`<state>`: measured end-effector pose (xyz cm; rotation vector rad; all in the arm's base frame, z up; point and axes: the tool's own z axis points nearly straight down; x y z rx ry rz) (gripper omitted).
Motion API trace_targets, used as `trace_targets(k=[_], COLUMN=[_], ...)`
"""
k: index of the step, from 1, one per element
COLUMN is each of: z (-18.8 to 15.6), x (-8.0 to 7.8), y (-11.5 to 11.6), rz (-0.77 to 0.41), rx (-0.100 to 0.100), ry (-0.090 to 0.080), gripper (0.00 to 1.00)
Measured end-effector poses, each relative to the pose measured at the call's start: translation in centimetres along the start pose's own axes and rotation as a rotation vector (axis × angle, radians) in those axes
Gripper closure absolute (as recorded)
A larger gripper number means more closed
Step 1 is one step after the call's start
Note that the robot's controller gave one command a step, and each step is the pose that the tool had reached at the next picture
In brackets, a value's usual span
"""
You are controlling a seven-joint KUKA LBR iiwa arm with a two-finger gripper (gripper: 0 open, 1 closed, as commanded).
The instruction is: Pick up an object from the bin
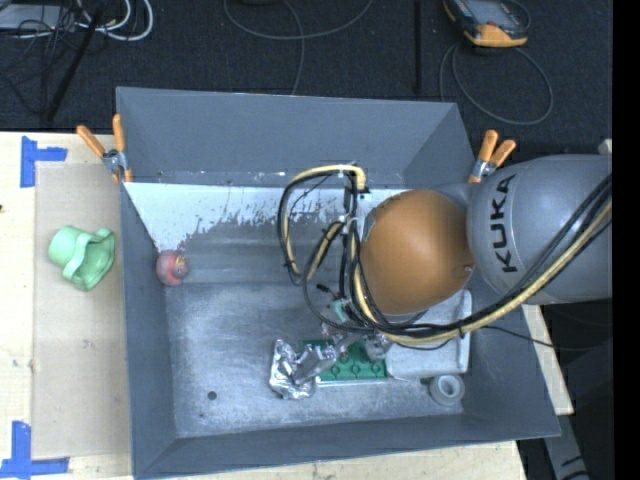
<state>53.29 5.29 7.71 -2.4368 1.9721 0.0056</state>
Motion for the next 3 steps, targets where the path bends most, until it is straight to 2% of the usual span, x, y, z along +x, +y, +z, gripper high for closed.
trace_targets(k=[1, 2, 3], z=[0.06, 0.11, 0.17], x=[0.85, 0.79, 0.53], y=[0.22, 0.53, 0.31], rz=[0.128, 0.497, 0.487], rx=[0.01, 0.003, -0.002], ry=[-0.005, 0.007, 0.013], gripper=[1.0, 1.0, 1.0])
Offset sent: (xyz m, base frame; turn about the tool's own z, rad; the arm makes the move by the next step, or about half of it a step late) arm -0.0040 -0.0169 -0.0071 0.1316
